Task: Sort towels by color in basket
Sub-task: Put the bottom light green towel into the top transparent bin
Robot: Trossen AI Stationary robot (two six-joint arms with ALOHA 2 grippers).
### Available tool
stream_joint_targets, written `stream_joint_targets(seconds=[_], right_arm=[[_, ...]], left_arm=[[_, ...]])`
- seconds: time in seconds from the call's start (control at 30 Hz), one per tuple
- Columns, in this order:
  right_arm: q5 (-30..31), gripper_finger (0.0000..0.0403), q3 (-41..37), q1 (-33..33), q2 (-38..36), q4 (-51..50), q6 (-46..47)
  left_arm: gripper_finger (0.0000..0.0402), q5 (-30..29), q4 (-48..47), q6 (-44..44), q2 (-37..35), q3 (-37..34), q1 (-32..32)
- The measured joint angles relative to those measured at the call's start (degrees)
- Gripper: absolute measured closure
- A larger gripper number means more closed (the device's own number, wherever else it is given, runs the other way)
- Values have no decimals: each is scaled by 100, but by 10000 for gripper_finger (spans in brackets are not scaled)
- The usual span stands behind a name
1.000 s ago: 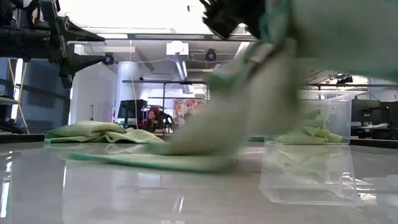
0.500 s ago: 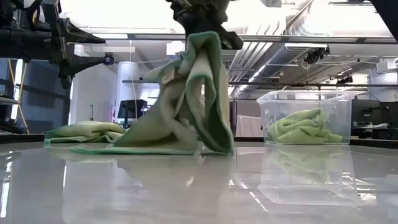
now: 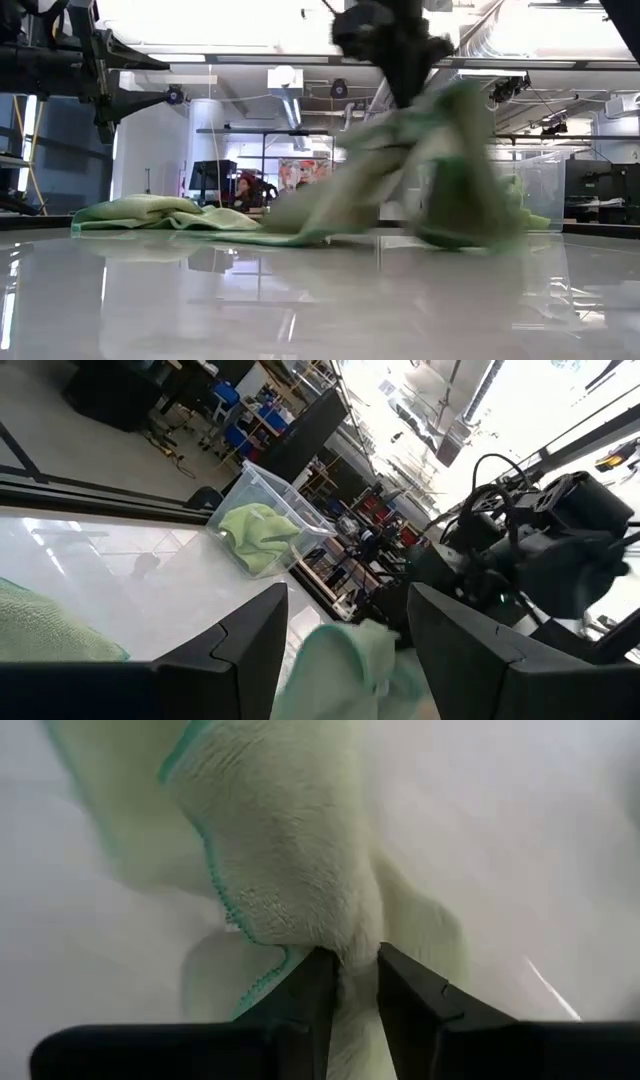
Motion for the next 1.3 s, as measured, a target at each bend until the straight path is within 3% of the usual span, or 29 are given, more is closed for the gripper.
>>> stream_joint_targets(seconds=[0.13, 0.3, 0.43, 0.57, 0.7, 0.8, 0.87, 0.97, 1.03, 1.17, 1.3], right_arm=[[176, 332, -39, 1, -240, 387, 153], [541, 336, 0, -54, -191, 1156, -321], [540, 336, -2, -104, -43, 1794, -609], [267, 330, -2, -179, -8, 1586, -479], [86, 285, -2, -214, -7, 1093, -365], [500, 231, -76, -228, 14, 900, -502], [524, 197, -279, -278, 30, 1395, -878], [-132, 164, -802, -385, 47, 2823, -1854], [-370, 157, -1250, -456, 45, 3701, -2473], [-147, 155, -2048, -557, 49, 4836, -3297], [-173, 155, -2601, -659, 47, 5579, -3460]], left_arm=[[207, 2, -15, 0, 11, 0, 0], [207, -47, -40, -4, 72, 0, 0], [207, -59, -28, -3, 78, -2, 0], [207, -58, 0, -44, 76, -2, 0], [207, -57, -2, -44, 76, -2, 0], [207, -63, -2, -42, 76, -2, 0], [207, -65, -4, 23, 76, -2, 0], [207, -98, 0, 161, 76, -2, 0], [207, -114, 2, 189, 76, -2, 0], [207, -114, 2, 172, 76, -2, 0], [207, -114, 0, 103, 76, -2, 0]])
